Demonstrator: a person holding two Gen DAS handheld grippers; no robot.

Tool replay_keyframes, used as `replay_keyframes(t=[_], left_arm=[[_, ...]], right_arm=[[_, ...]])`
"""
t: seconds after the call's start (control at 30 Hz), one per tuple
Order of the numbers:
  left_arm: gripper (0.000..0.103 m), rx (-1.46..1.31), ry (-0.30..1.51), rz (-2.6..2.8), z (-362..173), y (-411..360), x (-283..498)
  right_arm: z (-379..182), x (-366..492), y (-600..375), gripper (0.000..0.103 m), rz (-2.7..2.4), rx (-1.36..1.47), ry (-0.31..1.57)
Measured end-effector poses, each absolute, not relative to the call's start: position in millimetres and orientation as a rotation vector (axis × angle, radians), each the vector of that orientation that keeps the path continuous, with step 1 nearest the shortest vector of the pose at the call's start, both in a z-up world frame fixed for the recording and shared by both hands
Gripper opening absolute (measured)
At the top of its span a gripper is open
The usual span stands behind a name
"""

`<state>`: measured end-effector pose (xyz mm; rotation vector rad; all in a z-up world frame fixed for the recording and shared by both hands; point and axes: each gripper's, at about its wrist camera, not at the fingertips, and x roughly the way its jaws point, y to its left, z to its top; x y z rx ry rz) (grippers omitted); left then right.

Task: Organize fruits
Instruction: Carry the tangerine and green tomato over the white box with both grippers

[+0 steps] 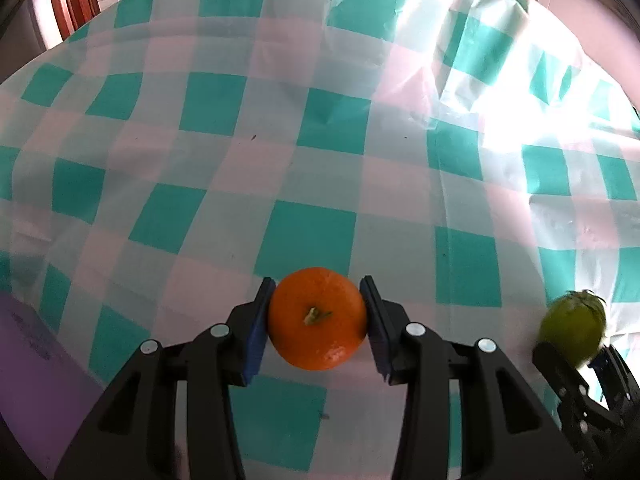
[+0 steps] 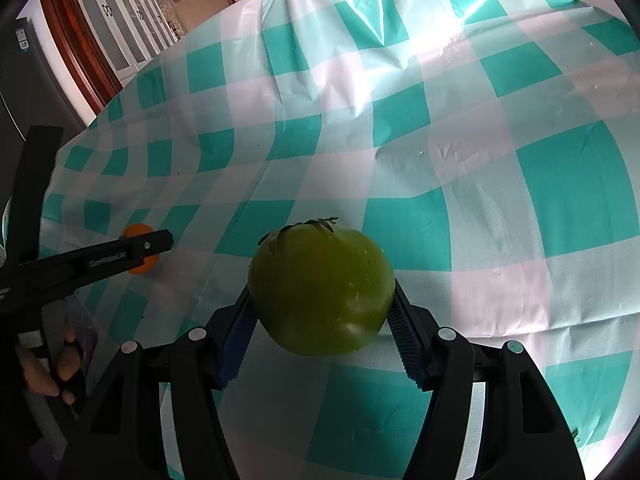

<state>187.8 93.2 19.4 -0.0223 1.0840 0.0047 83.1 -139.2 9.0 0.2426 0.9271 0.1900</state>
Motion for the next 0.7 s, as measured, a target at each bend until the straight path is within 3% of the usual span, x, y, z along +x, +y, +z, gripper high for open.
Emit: replay_keyframes(t=[0.33, 0.7], left_arm=[[0.044, -0.008, 1.054, -0.033, 56.0, 68.3, 148.2], [0.044, 0.027, 0.998, -0.134, 144.6, 61.7, 61.5]], right_arm=[[21.9, 66.0, -134.0, 0.062, 0.182, 0.237, 1.028], [82.5, 20.8, -113.3, 0.062, 0.271, 0.244, 1.07]])
